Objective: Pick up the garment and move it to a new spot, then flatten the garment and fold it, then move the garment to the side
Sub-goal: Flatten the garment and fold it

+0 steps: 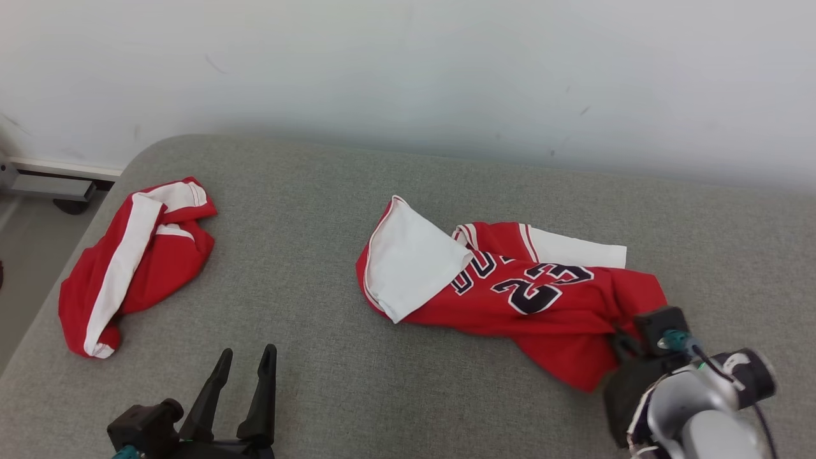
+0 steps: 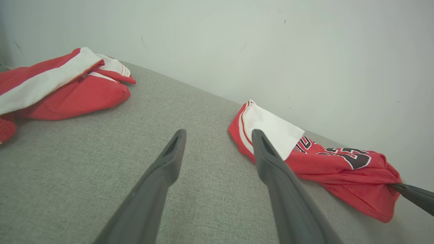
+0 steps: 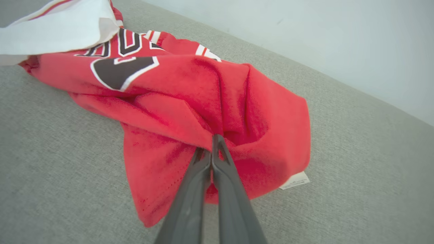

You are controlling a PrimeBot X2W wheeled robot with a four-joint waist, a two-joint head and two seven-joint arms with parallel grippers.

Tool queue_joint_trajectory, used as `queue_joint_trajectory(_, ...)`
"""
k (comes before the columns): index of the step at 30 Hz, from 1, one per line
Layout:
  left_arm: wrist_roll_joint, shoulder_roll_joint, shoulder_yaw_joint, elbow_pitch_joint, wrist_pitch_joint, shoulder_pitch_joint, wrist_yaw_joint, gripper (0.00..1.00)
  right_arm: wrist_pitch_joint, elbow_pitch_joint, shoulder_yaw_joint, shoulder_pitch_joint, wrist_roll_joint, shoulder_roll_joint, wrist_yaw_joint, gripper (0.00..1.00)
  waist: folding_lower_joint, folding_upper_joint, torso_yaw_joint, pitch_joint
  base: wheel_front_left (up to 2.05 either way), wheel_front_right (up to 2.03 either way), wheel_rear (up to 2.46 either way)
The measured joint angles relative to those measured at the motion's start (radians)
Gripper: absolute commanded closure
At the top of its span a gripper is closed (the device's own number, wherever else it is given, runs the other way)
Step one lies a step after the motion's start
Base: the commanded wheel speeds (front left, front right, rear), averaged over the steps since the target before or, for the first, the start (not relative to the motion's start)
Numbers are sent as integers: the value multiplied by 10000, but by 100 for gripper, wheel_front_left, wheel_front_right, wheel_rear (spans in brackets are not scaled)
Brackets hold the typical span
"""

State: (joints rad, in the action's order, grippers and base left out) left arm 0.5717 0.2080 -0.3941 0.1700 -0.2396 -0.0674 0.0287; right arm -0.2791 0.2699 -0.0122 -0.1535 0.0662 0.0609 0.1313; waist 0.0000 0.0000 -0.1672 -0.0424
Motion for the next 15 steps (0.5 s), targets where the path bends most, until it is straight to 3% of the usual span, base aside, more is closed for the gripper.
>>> queue_joint_trajectory(7,44,-12,10,52,-36,-4,-25,0,-673,-754,-366,-61,759,1179,4,100,0,0,-50,60,0,0,0)
queue_joint_trajectory(15,71,-54,40,73,-92,-2,-17,0,-1450,-1287,-1555,-76,947,2291,6,100,0,0,-43,28,0,0,0)
